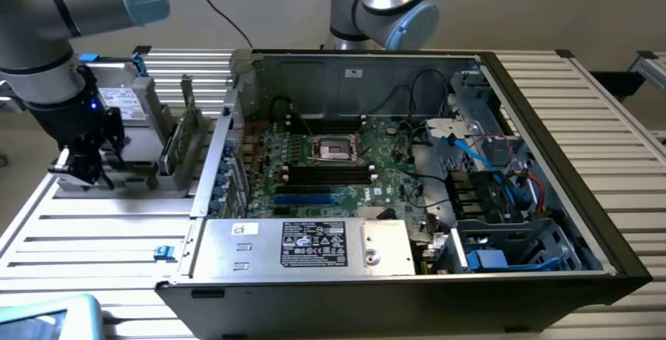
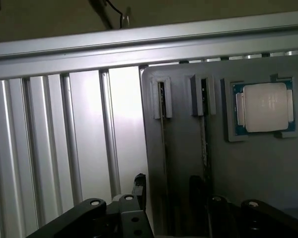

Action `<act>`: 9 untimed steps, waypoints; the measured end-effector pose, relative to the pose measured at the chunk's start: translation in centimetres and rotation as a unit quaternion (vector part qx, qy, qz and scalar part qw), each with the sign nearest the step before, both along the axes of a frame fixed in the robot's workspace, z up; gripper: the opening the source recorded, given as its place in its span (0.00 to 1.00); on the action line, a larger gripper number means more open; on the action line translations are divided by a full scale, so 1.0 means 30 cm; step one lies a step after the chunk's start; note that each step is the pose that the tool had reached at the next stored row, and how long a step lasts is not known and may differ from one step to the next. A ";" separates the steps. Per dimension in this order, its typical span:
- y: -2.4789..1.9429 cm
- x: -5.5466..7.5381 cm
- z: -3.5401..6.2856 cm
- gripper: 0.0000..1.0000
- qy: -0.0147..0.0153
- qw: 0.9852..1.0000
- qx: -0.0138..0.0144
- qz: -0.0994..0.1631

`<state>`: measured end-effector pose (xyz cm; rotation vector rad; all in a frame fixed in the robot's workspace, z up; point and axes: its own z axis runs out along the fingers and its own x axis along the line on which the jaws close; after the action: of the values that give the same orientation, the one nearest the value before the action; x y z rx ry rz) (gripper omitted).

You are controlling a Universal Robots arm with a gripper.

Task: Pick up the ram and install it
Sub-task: 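Pick up the ram and move it above insertion slot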

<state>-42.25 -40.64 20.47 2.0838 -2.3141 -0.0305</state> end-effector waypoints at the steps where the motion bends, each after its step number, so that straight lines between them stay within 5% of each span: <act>1: 0.001 0.000 -0.005 0.49 0.000 1.000 0.000 0.000; 6: 0.004 0.000 -0.021 0.49 0.000 1.000 0.000 0.000; 9: 0.006 0.000 -0.022 0.40 0.000 1.000 0.000 0.000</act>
<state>-42.26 -40.47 19.82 2.0838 -2.3142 -0.0306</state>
